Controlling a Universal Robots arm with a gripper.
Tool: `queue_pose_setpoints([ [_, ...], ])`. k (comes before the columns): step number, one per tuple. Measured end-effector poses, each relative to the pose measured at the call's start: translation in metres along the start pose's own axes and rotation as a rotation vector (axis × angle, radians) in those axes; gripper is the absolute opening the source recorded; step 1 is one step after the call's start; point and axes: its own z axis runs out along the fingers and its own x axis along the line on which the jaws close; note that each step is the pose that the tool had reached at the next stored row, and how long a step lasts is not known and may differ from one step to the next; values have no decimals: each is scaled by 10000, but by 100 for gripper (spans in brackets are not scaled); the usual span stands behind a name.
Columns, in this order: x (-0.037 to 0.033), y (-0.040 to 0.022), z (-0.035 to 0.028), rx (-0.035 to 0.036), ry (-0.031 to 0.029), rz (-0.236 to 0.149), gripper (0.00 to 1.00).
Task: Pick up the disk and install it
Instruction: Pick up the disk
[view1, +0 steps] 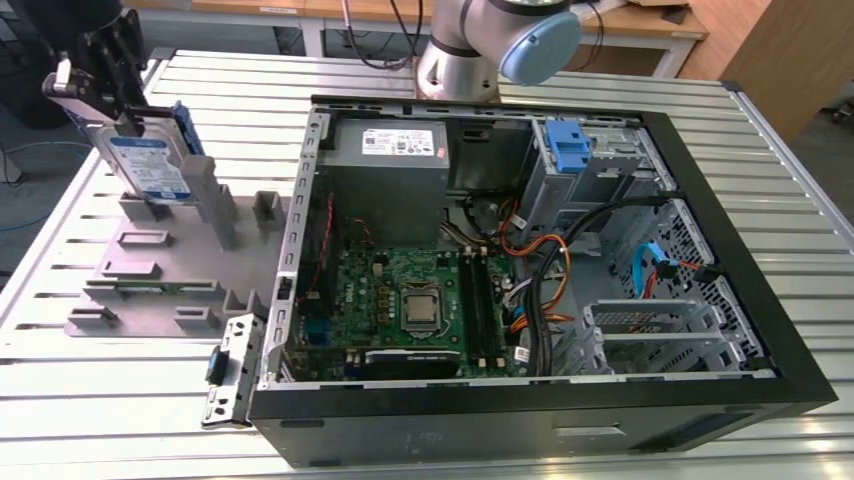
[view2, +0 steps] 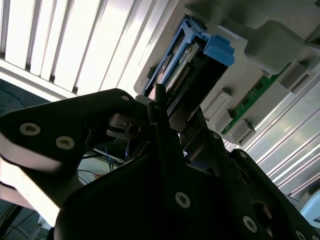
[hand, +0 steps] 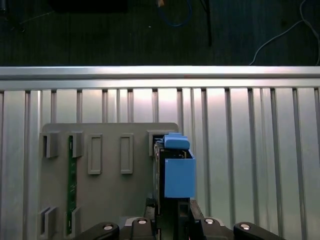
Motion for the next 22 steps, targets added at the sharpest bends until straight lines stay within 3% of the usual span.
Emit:
queue_pose_setpoints([
  [7,-12,8,-167,-2,1,0,35],
  [17,-17,12,-235,1,-1,0,35],
  [22,-22,16,-308,0,1,-1,35],
])
